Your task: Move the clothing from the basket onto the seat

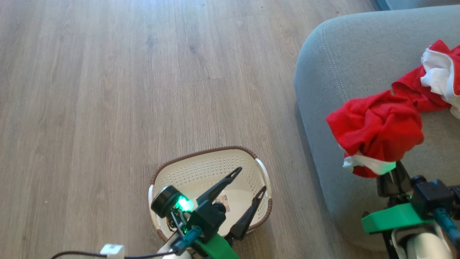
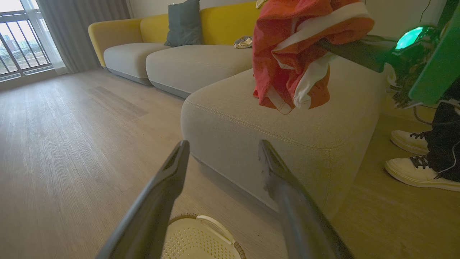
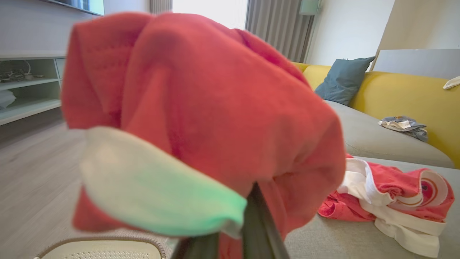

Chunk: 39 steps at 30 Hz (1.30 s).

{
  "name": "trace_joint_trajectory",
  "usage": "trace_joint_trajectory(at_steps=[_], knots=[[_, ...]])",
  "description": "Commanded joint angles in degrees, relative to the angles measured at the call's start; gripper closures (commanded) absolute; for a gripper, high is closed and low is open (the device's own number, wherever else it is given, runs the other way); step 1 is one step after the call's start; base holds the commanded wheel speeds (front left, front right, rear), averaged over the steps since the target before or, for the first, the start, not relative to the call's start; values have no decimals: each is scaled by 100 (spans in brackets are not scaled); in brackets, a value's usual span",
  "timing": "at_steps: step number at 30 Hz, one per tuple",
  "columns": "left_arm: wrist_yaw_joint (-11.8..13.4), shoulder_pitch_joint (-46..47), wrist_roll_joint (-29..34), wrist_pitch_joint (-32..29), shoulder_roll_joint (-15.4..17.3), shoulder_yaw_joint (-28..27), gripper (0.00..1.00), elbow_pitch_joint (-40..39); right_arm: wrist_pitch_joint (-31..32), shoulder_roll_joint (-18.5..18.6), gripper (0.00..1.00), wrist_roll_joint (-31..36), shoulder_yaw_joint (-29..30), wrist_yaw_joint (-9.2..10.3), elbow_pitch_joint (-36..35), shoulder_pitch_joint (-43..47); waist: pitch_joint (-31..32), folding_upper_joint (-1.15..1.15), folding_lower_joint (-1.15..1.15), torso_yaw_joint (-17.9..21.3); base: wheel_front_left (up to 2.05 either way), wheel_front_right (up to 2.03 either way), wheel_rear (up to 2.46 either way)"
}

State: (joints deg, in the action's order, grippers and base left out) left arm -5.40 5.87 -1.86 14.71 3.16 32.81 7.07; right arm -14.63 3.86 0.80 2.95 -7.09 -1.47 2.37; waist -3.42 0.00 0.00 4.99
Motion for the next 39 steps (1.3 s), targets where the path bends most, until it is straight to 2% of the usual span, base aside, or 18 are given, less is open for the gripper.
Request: trace_joint_trajectory(at_steps=[1, 15, 20, 39], knots=[[-16, 127, 34, 29, 8, -231, 0, -133, -37, 21, 100, 17, -90, -40, -138, -18, -4, 0, 0, 1, 0, 0, 0], [-60, 90, 64, 29, 5, -307, 0, -34, -37, -43, 100, -15, 58, -40, -30, -15, -43, 0, 0, 9, 0, 0, 0], [-45, 69, 76, 29, 0, -329, 0, -69, -37, -49, 100, -11, 2, -40, -56, -91, -61, 0, 0, 154, 0, 0, 0], [-51, 394, 150, 29, 32, -254, 0, -225, -37, -72, 100, 17, 109, -40, -345, -297, -507, 0, 0, 1550, 0, 0, 0]])
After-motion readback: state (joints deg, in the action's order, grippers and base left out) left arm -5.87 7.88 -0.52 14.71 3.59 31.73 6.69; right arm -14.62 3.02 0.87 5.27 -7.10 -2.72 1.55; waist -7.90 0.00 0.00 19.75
